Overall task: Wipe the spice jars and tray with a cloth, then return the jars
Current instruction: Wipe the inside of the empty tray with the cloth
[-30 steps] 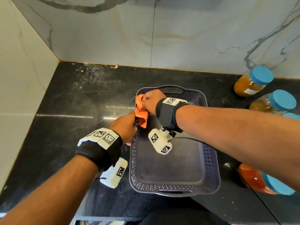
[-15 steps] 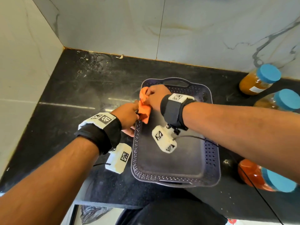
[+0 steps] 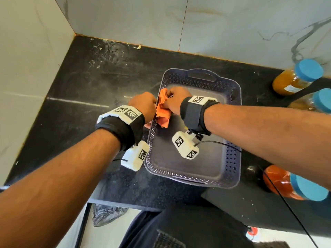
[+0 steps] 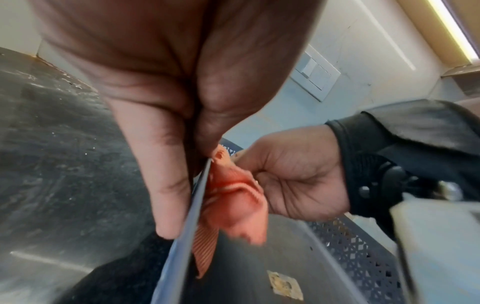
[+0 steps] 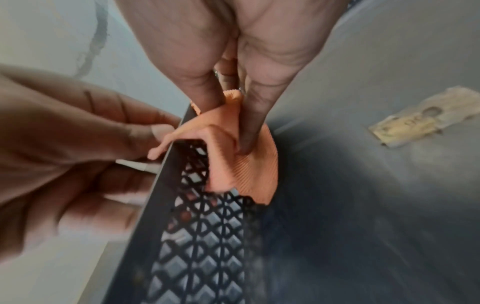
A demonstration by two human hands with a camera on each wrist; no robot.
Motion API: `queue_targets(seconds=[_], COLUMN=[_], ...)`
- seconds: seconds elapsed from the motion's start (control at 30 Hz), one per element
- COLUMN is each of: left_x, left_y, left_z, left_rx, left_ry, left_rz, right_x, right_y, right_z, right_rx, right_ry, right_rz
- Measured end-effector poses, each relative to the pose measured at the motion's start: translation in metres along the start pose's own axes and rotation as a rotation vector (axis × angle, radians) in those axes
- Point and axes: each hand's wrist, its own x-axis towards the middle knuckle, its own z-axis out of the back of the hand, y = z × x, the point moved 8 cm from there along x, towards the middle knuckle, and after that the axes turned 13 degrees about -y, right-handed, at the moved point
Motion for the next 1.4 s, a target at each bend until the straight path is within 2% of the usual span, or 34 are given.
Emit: queue_targets(seconds=[0.1,0.2,0.33,0.4,0.43,0.5,0.6,0.7,0.77,0.87,0.97,1.03,1.17,1.4], left_x=[0.005,0.011,0.012,0.011,0.010,0.006,-0.001,-0.007,-0.010,-0.010,-0.012,-0.014,-0.021,-0.028], left_y=[-0.005,-0.007,-0.003,-0.001,0.000,0.000,-0.004,-0.010,-0.011,-0.013,-0.018,-0.021,-0.030,-0.037], left_z=[0.001,-0.001,-0.002,-0.002,-0.002,-0.003,-0.003,-0.006,-0.009,-0.007,-0.005,-0.007,-0.007,-0.008], left_rx=[0.084,0.138,0.114,0.105,0.102,0.069,0.106,0.154,0.168,0.207,0.239,0.258,0.363,0.469], left_ry=[-0.012,-0.007,0.006,-0.003,-0.008,-0.002,0.007,0.009,0.033,-0.006,-0.050,-0.052,-0.103,-0.087], left_rz=[-0.028,-0.044,-0.028,-0.015,-0.007,0.003,-0.026,-0.044,-0.053,-0.067,-0.083,-0.074,-0.081,-0.136], right_x=[-0.012,-0.039,-0.097,-0.109,-0.107,-0.089,-0.058,-0.037,-0.039,-0.059,-0.095,-0.122,-0.143,-0.157], right_y=[-0.007,-0.014,-0.025,-0.027,-0.026,-0.023,-0.022,-0.020,-0.018,-0.017,-0.020,-0.017,0.002,0.008], right_z=[-0.010,-0.031,-0.062,-0.067,-0.062,-0.048,-0.031,-0.018,-0.018,-0.027,-0.041,-0.045,-0.037,-0.043], right_rx=[0.176,0.345,0.344,0.265,0.220,0.183,0.315,0.343,0.280,0.127,0.073,-0.064,-0.306,-0.589], right_ry=[0.046,0.182,0.413,0.486,0.474,0.355,0.190,0.097,0.105,0.146,0.274,0.393,0.457,0.642], right_rz=[-0.091,-0.183,-0.232,-0.192,-0.157,-0.133,-0.231,-0.219,-0.157,-0.036,0.040,0.183,0.569,0.874])
